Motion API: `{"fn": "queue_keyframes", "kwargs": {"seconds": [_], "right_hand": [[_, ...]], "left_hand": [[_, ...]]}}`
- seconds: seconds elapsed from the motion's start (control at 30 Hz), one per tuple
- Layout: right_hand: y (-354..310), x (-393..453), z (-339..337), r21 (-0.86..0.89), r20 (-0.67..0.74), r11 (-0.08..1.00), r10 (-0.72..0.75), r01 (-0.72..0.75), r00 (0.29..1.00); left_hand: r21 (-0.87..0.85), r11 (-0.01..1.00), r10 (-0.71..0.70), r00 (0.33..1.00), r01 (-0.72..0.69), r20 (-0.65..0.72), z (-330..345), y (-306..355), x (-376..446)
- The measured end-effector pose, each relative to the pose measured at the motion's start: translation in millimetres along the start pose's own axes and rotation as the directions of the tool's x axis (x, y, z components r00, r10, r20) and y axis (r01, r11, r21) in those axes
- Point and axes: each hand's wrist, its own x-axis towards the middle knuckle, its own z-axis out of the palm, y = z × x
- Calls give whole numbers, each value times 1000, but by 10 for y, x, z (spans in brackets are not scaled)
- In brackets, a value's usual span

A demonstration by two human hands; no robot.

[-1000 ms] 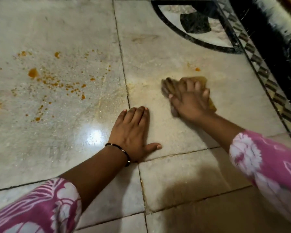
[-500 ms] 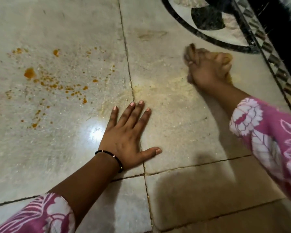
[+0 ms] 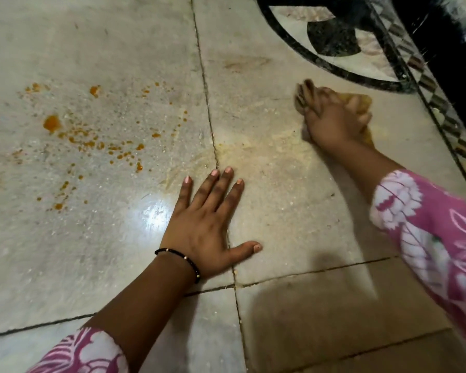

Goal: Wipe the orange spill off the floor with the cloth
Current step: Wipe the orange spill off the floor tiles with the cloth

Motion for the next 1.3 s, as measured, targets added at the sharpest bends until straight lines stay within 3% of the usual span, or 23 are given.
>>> {"fn": "queue_keyframes", "kwargs": {"seconds": [0.07,0.13,0.2,0.27,0.33,0.4,0.5,0.57,0.67,0.73,0.8,0.93,1.0,1.07,1.1,1.2,1.3], "right_hand": [[-396,6,55,-33,62,989,-144,146,988],[-662,-218,132,-55,127,932,-351,359,928],[-645,-584,188,-73,135,825,-548,560,825],[-309,-888,166,-99,120,777,-610,621,783],[76,-977,100,-119,73,824,-549,554,833],[259,-822,28,-117,17,912,-393,392,919],[-9,-371,20,-79,-50,989,-130,126,990],[-337,-178,76,-63,-8,989,-138,137,990],[-757,-376,201,-124,104,921,-358,370,928],[-782,-786,232,-108,86,865,-483,490,872],[-512,-1169,194,-79,86,854,-509,515,857],[364,-1481,-26,-112,-3,927,-359,357,933],[509,-1327,-149,-66,-94,990,-132,126,987],[499,-958,-156,-44,-143,994,97,-104,985],[448,-734,-109,-61,-143,988,129,-139,981],[100,-298,45,-104,-56,986,128,-134,990],[-354,-555,194,-101,9,988,-118,119,993]], "left_hand": [[13,1000,-3,1000,3,-4,-9,10,1],[7,1000,-22,1000,22,-11,-19,15,-13],[-4,999,-47,999,47,-22,-27,17,-26],[-14,998,-57,998,57,-22,-36,22,-29],[-7,998,-65,998,65,-17,-31,16,-27],[3,997,-71,997,71,-11,-19,17,-26],[12,997,-76,997,76,-9,-23,24,-22],[18,997,-80,997,80,-2,-35,32,-19],[25,996,-83,997,82,13,-67,55,-16],[35,996,-82,997,82,12,-70,56,-19],[41,996,-81,997,80,12,-63,53,-24],[45,996,-82,997,82,4,-33,41,-12],[46,996,-82,997,82,1,-25,38,-12],[48,996,-81,997,81,2,-29,44,-8],[50,995,-82,997,82,5,-31,45,-9],[60,995,-87,996,86,24,-54,59,-7],[62,994,-89,996,87,28,-72,72,-7]]}}
